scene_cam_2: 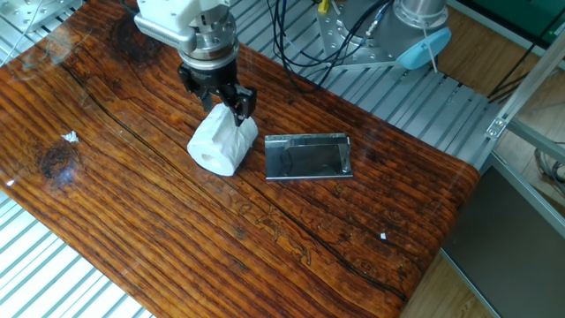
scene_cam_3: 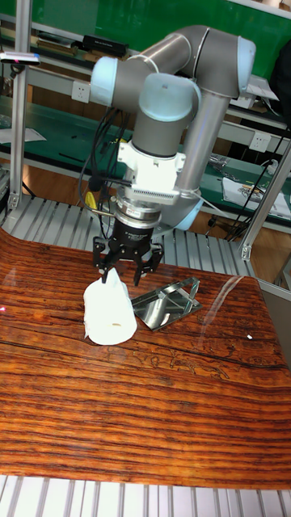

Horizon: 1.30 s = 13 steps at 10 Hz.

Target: Take the roll of paper down from the shelf

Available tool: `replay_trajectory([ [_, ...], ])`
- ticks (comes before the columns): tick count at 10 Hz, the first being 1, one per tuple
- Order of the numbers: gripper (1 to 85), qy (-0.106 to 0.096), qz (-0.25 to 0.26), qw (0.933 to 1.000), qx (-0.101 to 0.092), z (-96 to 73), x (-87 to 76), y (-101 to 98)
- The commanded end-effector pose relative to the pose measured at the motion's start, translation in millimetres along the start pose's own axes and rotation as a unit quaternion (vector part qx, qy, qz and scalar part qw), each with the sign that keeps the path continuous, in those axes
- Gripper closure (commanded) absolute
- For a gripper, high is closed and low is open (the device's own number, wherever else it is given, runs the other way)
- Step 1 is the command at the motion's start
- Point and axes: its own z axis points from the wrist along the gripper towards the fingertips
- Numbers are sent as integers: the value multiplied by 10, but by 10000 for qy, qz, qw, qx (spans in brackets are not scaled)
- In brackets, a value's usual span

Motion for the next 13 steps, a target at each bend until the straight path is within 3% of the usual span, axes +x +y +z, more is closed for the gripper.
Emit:
replay_trajectory([
  [1,257,28,545,9982,252,-74,-97,116],
  [5,423,-28,1366,9905,160,-51,-258,452],
  [8,453,-9,1510,9884,161,-47,-289,538],
  [10,550,-26,1753,9843,214,-103,-376,608],
  [11,593,-7,1895,9818,116,-101,-400,697],
  [13,637,-10,2008,9796,123,-90,-414,748],
])
